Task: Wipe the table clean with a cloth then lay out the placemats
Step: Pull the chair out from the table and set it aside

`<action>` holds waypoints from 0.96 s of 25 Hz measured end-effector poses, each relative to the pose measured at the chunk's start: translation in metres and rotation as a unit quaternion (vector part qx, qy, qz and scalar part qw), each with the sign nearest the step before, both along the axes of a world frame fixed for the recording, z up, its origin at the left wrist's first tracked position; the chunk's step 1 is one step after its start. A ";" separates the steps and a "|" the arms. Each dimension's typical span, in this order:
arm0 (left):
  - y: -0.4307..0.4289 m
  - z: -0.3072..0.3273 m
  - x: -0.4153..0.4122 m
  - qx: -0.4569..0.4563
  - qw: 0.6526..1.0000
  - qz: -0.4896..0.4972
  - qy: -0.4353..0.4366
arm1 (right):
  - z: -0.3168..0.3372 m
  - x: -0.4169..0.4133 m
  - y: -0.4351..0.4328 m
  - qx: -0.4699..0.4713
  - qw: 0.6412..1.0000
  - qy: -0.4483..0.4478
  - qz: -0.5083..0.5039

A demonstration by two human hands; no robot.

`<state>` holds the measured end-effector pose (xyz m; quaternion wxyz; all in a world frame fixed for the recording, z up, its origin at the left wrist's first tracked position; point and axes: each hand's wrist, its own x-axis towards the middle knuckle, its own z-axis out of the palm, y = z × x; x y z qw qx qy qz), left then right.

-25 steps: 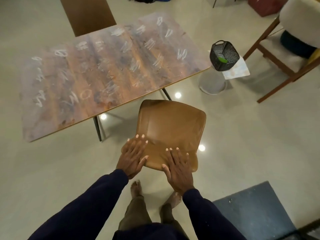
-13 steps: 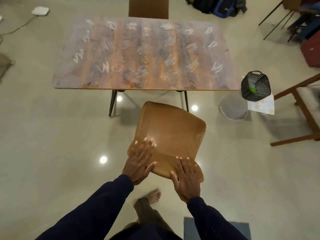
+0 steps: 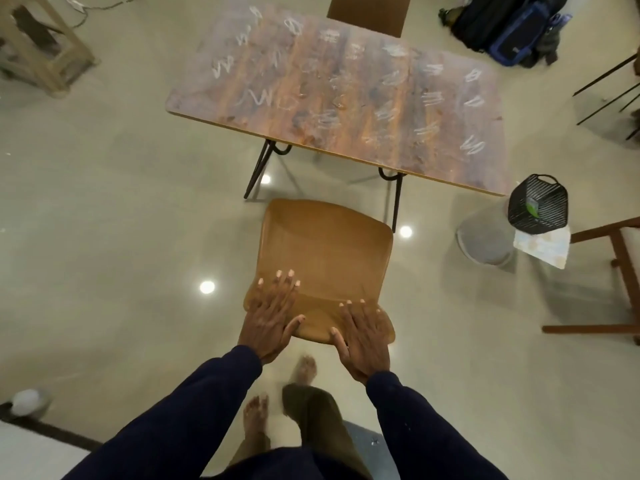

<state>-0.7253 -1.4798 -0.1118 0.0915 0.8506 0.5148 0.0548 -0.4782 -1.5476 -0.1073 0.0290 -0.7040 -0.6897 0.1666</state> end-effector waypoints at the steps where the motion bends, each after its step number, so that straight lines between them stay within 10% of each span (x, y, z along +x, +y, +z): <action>1: -0.005 -0.001 -0.001 0.000 1.000 -0.004 0.004 | 0.000 0.000 -0.002 -0.003 1.000 0.006 0.003; 24: -0.049 -0.022 0.055 -0.030 0.989 0.139 -0.034 | -0.008 0.074 0.056 -0.015 0.976 0.019 0.214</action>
